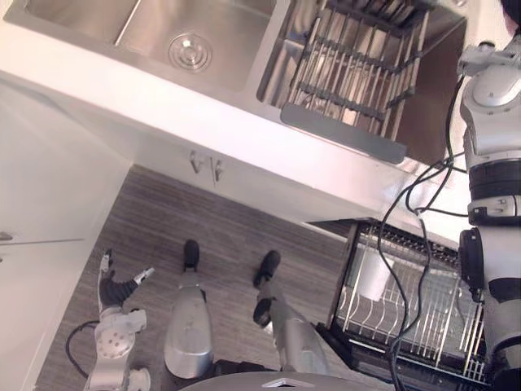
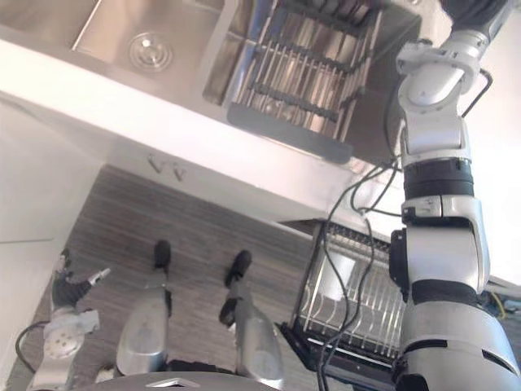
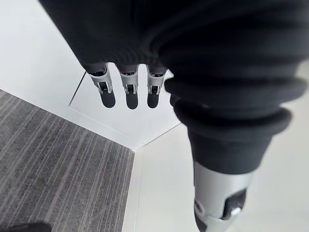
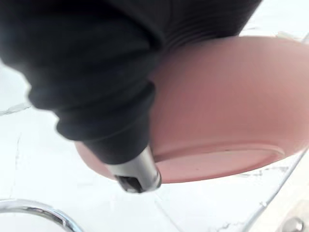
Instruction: Walk over to the sink, pick up the cup, carry it to the dishwasher, place the cup inside the dishwasher, then close the dishwasher door
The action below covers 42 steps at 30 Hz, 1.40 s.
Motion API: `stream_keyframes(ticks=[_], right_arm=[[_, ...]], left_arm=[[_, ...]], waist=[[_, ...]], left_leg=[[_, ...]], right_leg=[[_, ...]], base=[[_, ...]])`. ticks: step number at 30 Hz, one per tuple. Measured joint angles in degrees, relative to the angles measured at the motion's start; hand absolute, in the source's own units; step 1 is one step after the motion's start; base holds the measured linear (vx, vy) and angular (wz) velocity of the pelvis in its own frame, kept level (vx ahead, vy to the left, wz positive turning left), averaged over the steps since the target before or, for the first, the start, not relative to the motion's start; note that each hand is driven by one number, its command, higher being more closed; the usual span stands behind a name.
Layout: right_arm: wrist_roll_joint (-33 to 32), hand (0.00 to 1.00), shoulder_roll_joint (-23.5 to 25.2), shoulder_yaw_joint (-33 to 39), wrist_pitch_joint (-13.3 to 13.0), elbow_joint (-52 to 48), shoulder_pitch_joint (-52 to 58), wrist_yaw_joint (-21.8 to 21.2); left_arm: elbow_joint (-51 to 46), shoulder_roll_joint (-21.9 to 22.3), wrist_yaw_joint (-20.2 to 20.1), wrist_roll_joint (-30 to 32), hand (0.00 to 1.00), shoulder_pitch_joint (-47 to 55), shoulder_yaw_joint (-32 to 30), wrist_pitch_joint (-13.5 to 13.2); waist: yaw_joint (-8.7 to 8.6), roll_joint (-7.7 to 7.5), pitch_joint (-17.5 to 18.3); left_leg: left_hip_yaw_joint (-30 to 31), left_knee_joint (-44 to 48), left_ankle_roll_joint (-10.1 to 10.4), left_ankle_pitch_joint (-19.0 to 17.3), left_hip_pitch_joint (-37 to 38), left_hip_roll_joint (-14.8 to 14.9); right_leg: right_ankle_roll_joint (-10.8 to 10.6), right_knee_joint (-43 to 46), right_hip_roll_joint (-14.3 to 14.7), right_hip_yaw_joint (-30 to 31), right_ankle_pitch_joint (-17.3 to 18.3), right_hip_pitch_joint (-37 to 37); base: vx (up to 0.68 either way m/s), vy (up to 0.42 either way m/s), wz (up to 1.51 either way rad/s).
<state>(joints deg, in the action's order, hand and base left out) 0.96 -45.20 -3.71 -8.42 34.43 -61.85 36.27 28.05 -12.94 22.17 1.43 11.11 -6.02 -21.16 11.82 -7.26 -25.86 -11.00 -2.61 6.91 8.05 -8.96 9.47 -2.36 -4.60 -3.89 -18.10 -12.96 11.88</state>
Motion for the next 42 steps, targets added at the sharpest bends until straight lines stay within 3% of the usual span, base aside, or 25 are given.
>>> stream_keyframes(ticks=[3, 7, 10, 13, 15, 17, 18, 20, 21, 22, 23, 25, 27, 30, 33, 35, 42], right_arm=[[0.09, 1.00, -0.01, 0.85, 0.20, -2.62, 4.97, -2.80], [0.05, 1.00, -0.12, 5.50, 0.68, -7.01, 15.15, -6.87], [0.02, 1.00, -0.16, 10.06, 1.35, -10.11, 24.16, -9.14], [0.16, 1.00, -0.18, 14.81, 1.63, -13.73, 31.69, -11.34], [1.33, 1.00, 0.22, 17.70, 2.37, -16.78, 36.67, -12.72], [1.73, 1.00, 1.47, 19.06, 2.54, -17.93, 38.87, -13.65], [1.71, 1.00, 3.37, 19.54, 2.58, -17.80, 39.04, -14.58], [1.71, 1.00, 5.04, 19.52, 2.66, -17.78, 39.17, -15.23], [1.71, 1.00, 5.26, 19.50, 2.66, -17.78, 39.17, -16.11], [1.72, 1.00, 5.30, 19.46, 2.55, -17.81, 39.03, -16.44], [1.72, 1.00, 5.23, 19.49, 2.48, -17.80, 38.87, -16.52], [1.72, 1.00, 5.32, 19.46, 2.48, -17.58, 38.69, -17.02], [1.72, 1.00, 5.30, 19.55, 2.76, -17.58, 38.70, -17.21], [2.05, 1.00, 5.29, 20.96, 4.02, -17.93, 38.79, -18.36], [3.77, 1.00, 5.28, 24.06, 6.11, -20.04, 39.91, -19.75], [3.94, 1.00, 5.28, 24.66, 6.80, -21.65, 40.49, -21.19], [3.86, 1.00, 6.60, 24.36, 8.71, -22.06, 38.92, -22.50]], left_arm=[[-0.03, 0.01, 0.01, 1.32, 0.00, 2.00, 0.84, 0.00], [-0.16, 0.01, -0.54, 4.26, 0.00, 4.35, 4.05, 0.38], [-0.10, 0.12, -3.18, 6.79, 0.00, 5.70, 6.65, 2.01], [1.45, 0.11, -6.97, 9.00, 0.00, 5.97, 8.51, 3.18], [4.46, 0.25, -9.49, 9.15, 0.00, 5.28, 9.14, 4.70], [6.97, 0.27, -10.61, 10.13, 0.00, 4.81, 8.72, 5.45], [8.94, 0.91, -11.42, 10.07, 0.00, 4.46, 7.91, 6.29], [11.40, 0.95, -11.95, 9.77, 0.00, 4.28, 6.99, 6.86], [12.48, 0.64, -12.72, 8.43, 0.00, 4.17, 6.77, 7.57], [13.68, 0.38, -13.40, 7.35, 0.00, 3.71, 6.56, 7.74], [14.27, 0.38, -13.83, 6.87, 0.00, 3.35, 6.43, 7.81], [16.34, 1.74, -15.57, 5.94, 0.00, 1.08, 6.26, 8.69], [16.55, 1.92, -16.41, 5.99, 0.00, 0.71, 6.25, 8.75], [18.52, 2.04, -16.38, 5.70, 0.00, 0.15, 6.47, 8.87], [20.51, 2.81, -16.17, 5.51, 0.00, -1.34, 6.38, 9.01], [20.54, 3.27, -15.40, 5.53, 0.00, -1.85, 6.30, 8.85], [20.51, 4.11, -13.17, 5.43, 0.00, -6.17, 6.15, 8.64]], waist=[[-0.88, -1.32, 2.97], [-3.02, -1.64, 6.46], [-5.43, -1.53, 10.00], [-7.68, -0.97, 11.58], [-9.33, 0.29, 12.46], [-10.25, 0.96, 13.13], [-10.12, 1.67, 13.30], [-10.93, 2.19, 13.40], [-11.10, 2.87, 13.02], [-10.76, 1.94, 13.59], [-10.67, 2.18, 13.62], [-10.53, 3.85, 13.56], [-10.81, 4.07, 13.49], [-12.59, 4.78, 13.13], [-13.30, 6.16, 11.67], [-14.25, 6.80, 10.18], [-14.84, 8.03, 4.51]], left_leg=[[-1.69, 0.62, 0.05, -1.48, 1.39, -0.10], [-3.32, 5.07, 0.10, -6.00, 3.84, 0.14], [-4.97, 10.99, -0.01, -10.91, 4.35, 0.84], [-7.90, 18.06, 0.00, -16.69, 5.11, 2.66], [-11.11, 23.92, -0.08, -21.30, 5.05, 5.28], [-14.05, 26.51, -0.62, -23.13, 5.62, 7.07], [-18.42, 26.35, -1.27, -23.24, 7.00, 9.27], [-21.90, 26.43, -1.23, -23.20, 8.58, 10.48], [-23.48, 27.59, -1.33, -23.30, 8.97, 11.23], [-23.94, 29.28, -1.15, -23.73, 8.74, 11.78], [-23.78, 30.05, -0.53, -24.25, 8.50, 11.95], [-24.51, 30.33, 0.56, -24.36, 7.20, 13.25], [-25.10, 29.42, 0.44, -23.73, 7.05, 12.54], [-24.80, 27.34, 0.29, -22.30, 7.21, 10.99], [-24.76, 26.88, 0.06, -21.75, 7.04, 10.32], [-24.91, 24.83, -0.56, -20.55, 6.23, 8.26], [-24.86, 23.36, -2.01, -18.66, 1.38, 4.64]], right_leg=[[-0.37, 0.00, -0.04, 1.48, 0.46, -0.71], [-1.43, 0.02, -0.28, 3.13, 1.75, -4.17], [-1.41, 0.03, -0.33, 4.92, 2.15, -6.13], [-1.47, 0.61, 0.44, 8.54, 2.15, -7.39], [-2.44, 1.95, 1.80, 11.69, 1.67, -6.90], [-2.94, 1.82, 2.93, 11.04, -1.00, -5.80], [-2.66, 0.54, 4.20, 9.92, -4.31, -5.24], [4.02, 11.56, 1.39, -1.62, 4.79, -3.48], [4.53, 16.44, -0.99, -6.04, 9.47, -3.79], [3.24, 16.14, -1.38, -6.55, 10.21, -4.36], [2.84, 14.46, -0.35, -6.15, 10.12, -4.74], [3.26, 4.69, 3.31, -4.36, 5.33, -6.31], [3.24, 1.78, 3.52, -4.36, 4.57, -6.46], [3.75, 1.44, 2.59, -5.21, 3.59, -6.02], [3.43, 1.40, 2.10, -5.61, 2.77, -5.74], [3.30, 1.32, 0.73, -5.52, 2.08, -4.18], [3.25, 0.91, -2.10, -5.21, -0.61, 0.98]], base=[[0.10, 0.036, -0.25], [0.11, 0.047, -0.25], [0.12, 0.077, -0.38], [0.07, 0.100, -0.66], [0.00, 0.128, -0.98], [-0.09, 0.035, -1.06], [-0.06, 0.007, -1.26], [0.03, 0.057, -1.12], [0.08, 0.028, -0.91], [0.07, -0.035, -0.77], [-0.04, -0.120, -0.69], [-0.12, -0.140, -0.57], [-0.10, -0.064, -0.36], [-0.06, -0.028, -0.12], [-0.05, 0.011, 0.03], [-0.06, 0.030, 0.06], [-0.05, 0.036, 0.07]])
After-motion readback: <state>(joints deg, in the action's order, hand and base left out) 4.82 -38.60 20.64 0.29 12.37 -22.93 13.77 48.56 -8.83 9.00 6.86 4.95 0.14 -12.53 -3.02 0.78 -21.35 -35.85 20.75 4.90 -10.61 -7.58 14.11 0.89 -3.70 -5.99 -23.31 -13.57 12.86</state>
